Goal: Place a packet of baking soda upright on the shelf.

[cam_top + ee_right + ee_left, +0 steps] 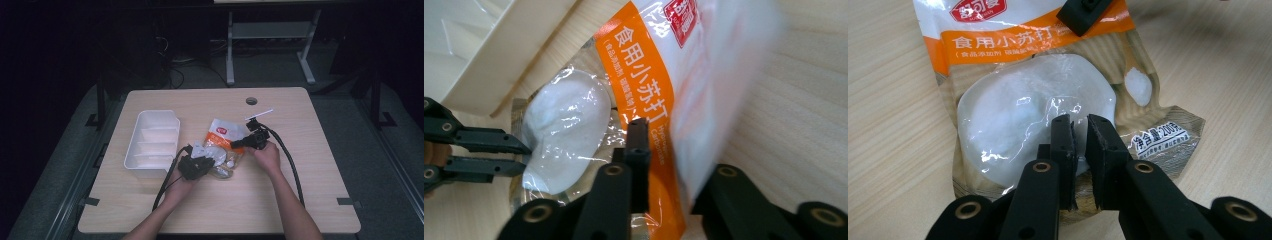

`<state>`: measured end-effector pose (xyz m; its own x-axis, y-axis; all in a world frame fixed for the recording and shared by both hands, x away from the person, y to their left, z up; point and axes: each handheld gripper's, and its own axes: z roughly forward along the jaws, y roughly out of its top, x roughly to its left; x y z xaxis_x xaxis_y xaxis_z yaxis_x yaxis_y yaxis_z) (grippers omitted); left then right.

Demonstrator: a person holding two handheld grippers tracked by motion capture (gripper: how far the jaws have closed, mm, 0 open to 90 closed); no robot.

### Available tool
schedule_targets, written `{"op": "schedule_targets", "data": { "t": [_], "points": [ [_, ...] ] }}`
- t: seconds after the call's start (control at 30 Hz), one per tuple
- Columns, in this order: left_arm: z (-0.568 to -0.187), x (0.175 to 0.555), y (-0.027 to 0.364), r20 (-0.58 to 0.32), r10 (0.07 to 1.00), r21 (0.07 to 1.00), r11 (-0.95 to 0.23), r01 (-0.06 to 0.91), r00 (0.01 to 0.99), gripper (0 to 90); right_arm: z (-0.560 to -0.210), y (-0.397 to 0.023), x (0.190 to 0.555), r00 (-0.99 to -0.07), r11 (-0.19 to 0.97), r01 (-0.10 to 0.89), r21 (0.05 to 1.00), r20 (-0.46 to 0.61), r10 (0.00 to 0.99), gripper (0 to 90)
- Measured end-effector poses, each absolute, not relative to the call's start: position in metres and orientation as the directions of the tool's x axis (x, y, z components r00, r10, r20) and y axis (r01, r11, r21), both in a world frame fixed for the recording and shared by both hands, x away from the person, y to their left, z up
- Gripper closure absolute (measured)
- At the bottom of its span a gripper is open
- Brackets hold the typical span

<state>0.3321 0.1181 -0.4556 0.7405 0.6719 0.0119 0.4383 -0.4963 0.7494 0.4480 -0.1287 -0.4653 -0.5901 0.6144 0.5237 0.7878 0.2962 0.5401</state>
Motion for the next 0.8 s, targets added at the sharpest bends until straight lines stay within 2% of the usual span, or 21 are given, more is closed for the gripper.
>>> {"op": "schedule_targets", "data": {
  "t": [0.13,0.2,0.4,0.53,0.8],
  "points": [
    [-0.455,0.332,0.118,0.004,0.666,0.749,-0.496,0.439,0.746,78.6,-0.464,-0.129,0.448,-0.581,0.289,0.794,0.535,0.53,0.617,83.6],
    [-0.455,0.333,0.118,-0.012,0.665,0.747,-0.49,0.449,0.746,76.1,-0.461,-0.129,0.447,-0.587,0.288,0.789,0.543,0.527,0.615,88.3],
    [-0.451,0.33,0.119,-0.004,0.672,0.755,-0.484,0.443,0.741,72.8,-0.452,-0.129,0.443,-0.623,0.3,0.757,0.581,0.502,0.6,89.5],
    [-0.447,0.325,0.119,-0.008,0.662,0.766,-0.478,0.43,0.749,69.3,-0.436,-0.128,0.435,-0.674,0.305,0.707,0.639,0.476,0.565,89.6],
    [-0.44,0.303,0.126,-0.075,0.614,0.778,-0.457,0.431,0.786,62.8,-0.407,-0.127,0.419,-0.749,0.329,0.61,0.721,0.388,0.538,89.9]
  ]
}}
